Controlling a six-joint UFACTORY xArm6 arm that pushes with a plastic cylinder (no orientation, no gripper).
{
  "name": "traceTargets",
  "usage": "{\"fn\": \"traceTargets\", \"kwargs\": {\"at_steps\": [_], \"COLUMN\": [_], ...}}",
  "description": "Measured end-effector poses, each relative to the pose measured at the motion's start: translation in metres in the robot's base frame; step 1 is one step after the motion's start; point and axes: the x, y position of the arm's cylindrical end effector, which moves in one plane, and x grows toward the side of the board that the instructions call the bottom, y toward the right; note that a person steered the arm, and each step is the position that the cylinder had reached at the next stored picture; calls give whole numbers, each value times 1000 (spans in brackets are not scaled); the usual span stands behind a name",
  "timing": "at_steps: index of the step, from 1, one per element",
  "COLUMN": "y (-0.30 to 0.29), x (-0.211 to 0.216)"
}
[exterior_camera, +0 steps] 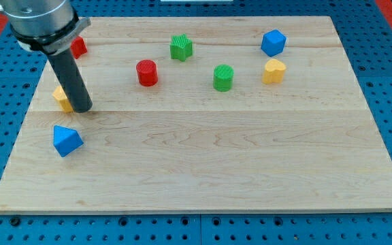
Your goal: Move the blue triangle towards the right center of the board
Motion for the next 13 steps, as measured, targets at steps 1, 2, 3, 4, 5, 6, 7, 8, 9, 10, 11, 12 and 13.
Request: {"fn": "traceTargets", "kwargs": {"at_steps": [1,2,3,4,5,6,7,8,9,10,11,12,13], "y": [14,21,22,24,25,25,42,74,84,87,87,87,87], "x": [5,5,5,5,5,-7,-26,-26,-26,-2,42,78,111]}}
